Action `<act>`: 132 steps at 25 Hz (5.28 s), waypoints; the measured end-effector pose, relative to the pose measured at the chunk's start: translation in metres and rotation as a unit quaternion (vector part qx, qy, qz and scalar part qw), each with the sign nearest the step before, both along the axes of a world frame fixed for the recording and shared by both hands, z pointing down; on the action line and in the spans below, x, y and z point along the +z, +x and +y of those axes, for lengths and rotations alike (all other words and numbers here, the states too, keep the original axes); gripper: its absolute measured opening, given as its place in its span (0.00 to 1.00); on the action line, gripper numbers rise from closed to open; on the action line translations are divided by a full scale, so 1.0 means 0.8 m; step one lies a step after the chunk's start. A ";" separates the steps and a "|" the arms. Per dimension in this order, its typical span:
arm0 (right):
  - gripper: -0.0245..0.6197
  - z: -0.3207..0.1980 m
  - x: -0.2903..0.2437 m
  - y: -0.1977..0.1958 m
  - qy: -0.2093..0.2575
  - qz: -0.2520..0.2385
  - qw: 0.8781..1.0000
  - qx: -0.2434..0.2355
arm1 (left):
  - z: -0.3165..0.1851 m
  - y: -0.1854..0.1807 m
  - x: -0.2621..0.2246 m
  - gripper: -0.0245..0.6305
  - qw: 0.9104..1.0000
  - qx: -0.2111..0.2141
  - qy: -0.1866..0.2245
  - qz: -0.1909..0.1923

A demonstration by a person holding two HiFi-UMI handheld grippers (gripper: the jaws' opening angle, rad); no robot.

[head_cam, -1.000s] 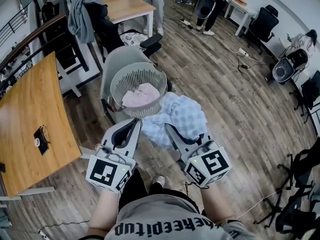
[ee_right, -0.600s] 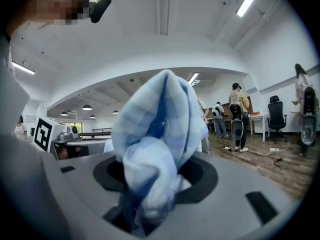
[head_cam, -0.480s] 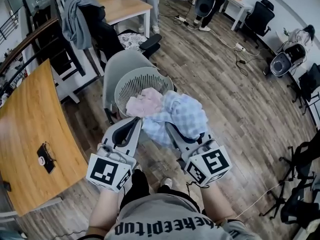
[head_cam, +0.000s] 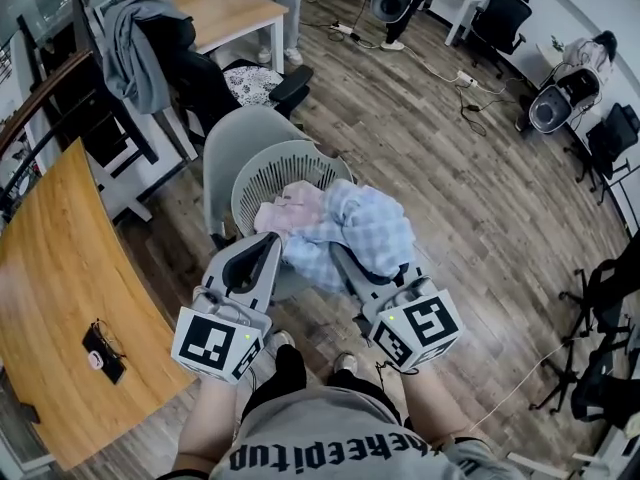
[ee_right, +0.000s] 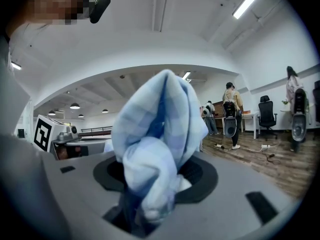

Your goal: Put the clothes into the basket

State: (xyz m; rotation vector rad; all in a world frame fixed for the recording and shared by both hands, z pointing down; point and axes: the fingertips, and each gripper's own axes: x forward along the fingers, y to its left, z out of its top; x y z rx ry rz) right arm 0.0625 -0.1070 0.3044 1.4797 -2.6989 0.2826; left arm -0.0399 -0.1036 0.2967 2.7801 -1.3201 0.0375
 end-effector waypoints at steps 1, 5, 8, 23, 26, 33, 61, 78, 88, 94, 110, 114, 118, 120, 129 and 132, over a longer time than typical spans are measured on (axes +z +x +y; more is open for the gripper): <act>0.40 -0.003 0.001 -0.004 -0.001 0.000 1.000 0.003 | -0.004 -0.004 0.002 0.06 1.000 0.003 -0.002 0.000; 0.40 -0.014 0.008 -0.016 -0.005 0.000 1.000 0.017 | -0.017 -0.017 0.010 0.06 1.000 0.016 -0.008 -0.001; 0.40 -0.019 0.008 -0.023 -0.008 -0.001 1.000 0.028 | -0.024 -0.024 0.011 0.06 1.000 0.028 -0.011 -0.002; 0.40 -0.027 0.018 -0.046 -0.017 0.003 0.998 0.062 | -0.040 -0.049 0.030 0.06 0.998 0.057 -0.027 0.006; 0.40 -0.033 0.016 -0.046 -0.015 0.004 0.998 0.059 | -0.043 -0.050 0.030 0.06 0.998 0.053 -0.026 0.008; 0.40 -0.063 0.018 -0.058 -0.013 0.008 0.999 0.028 | -0.064 -0.061 0.035 0.06 0.999 0.025 -0.030 0.011; 0.41 -0.232 0.055 -0.075 -0.051 0.013 0.990 -0.132 | -0.170 -0.070 0.066 0.06 0.987 -0.143 -0.069 0.022; 0.41 -0.264 0.146 -0.093 -0.116 0.034 0.976 -0.180 | -0.184 -0.081 0.105 0.06 0.974 -0.199 -0.105 0.032; 0.41 -0.261 0.216 -0.093 -0.162 0.063 0.966 -0.189 | -0.187 -0.080 0.138 0.06 0.969 -0.206 -0.132 0.041; 0.42 -0.252 0.259 -0.091 -0.203 0.089 0.956 -0.194 | -0.185 -0.081 0.151 0.06 0.965 -0.211 -0.147 0.044; 0.49 -0.241 0.285 -0.095 -0.232 0.131 0.941 -0.208 | -0.184 -0.073 0.164 0.06 0.967 -0.199 -0.155 0.042; 0.50 -0.238 0.282 -0.097 -0.226 0.140 0.940 -0.215 | -0.184 -0.070 0.164 0.06 0.967 -0.195 -0.160 0.045; 0.50 -0.241 0.273 -0.094 -0.220 0.128 0.944 -0.209 | -0.185 -0.069 0.163 0.06 0.968 -0.194 -0.155 0.042; 0.50 -0.243 0.263 -0.093 -0.213 0.121 0.948 -0.205 | -0.186 -0.069 0.162 0.06 0.968 -0.194 -0.152 0.042; 0.42 -0.240 0.236 -0.091 -0.198 0.096 0.956 -0.193 | -0.182 -0.063 0.149 0.06 0.972 -0.182 -0.142 0.040; 0.25 -0.235 0.226 -0.088 -0.190 0.088 0.960 -0.185 | -0.179 -0.061 0.145 0.06 0.974 -0.174 -0.137 0.041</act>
